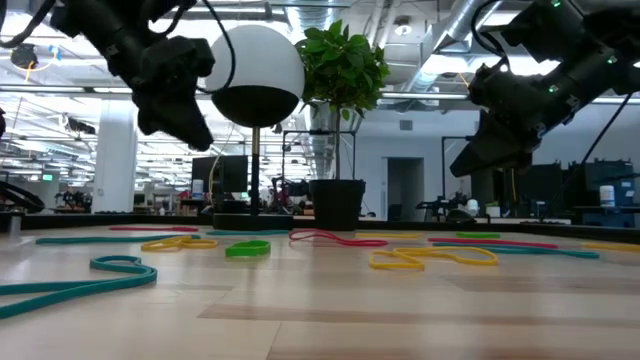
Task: Pick and place items into bin
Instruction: Put the red rubber band into the gray bin
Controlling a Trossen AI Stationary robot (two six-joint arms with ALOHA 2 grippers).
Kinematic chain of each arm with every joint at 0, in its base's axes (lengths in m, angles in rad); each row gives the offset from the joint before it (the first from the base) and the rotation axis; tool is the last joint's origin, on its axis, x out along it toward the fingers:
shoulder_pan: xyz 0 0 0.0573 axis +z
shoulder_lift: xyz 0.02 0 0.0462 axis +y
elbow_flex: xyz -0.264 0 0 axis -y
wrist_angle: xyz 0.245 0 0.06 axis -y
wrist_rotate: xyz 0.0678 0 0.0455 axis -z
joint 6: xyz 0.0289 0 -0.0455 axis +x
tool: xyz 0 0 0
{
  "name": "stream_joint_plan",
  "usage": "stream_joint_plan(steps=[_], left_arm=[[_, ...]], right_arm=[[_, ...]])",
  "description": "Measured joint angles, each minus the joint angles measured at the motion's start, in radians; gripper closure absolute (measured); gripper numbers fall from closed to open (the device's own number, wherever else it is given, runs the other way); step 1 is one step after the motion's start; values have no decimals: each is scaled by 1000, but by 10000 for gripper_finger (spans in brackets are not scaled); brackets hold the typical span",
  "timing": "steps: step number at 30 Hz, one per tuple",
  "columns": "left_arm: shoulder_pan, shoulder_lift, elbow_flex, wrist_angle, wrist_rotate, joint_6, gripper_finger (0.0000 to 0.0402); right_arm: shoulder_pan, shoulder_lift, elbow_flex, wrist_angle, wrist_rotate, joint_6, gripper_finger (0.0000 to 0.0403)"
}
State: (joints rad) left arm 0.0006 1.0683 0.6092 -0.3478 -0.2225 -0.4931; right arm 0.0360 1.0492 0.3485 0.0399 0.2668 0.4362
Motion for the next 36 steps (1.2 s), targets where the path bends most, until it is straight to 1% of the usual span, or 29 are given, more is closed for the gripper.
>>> stream_joint_plan(steps=[2, 5, 9, 14, 17, 20, 22, 27, 29, 33, 36], left_arm=[[0, 0, -17, 2, -4, 0, 310], [0, 7, -38, -3, -45, 3, 310], [0, 30, -59, 5, -140, 4, 310], [0, 59, -79, -1, -297, 0, 310], [14, 73, -86, 5, -328, -41, 310], [61, 80, -86, 3, -319, -41, 310], [110, 80, -86, 4, -288, -40, 310], [254, 80, -86, -15, -123, 20, 310], [306, 80, -90, -29, -77, 34, 310], [396, 81, -91, -88, -43, 84, 310], [445, 96, -91, -115, -16, 87, 310]], right_arm=[[-6, 0, 0, -1, 0, -1, 339], [-13, 0, 0, -1, -1, -1, 339], [-13, 0, 0, -1, 0, 0, 339], [-12, 0, 0, -1, 0, 0, 339], [-12, 0, 0, 0, 0, 0, 339], [-12, 0, 0, 5, 2, 0, 339], [-15, 0, 0, 7, 4, 0, 339], [-32, 0, 0, 24, 8, 0, 339], [-41, 0, 0, 29, 8, 0, 339], [-55, 0, 0, 29, 8, 0, 339], [-67, 0, 0, 29, 8, 0, 339]])
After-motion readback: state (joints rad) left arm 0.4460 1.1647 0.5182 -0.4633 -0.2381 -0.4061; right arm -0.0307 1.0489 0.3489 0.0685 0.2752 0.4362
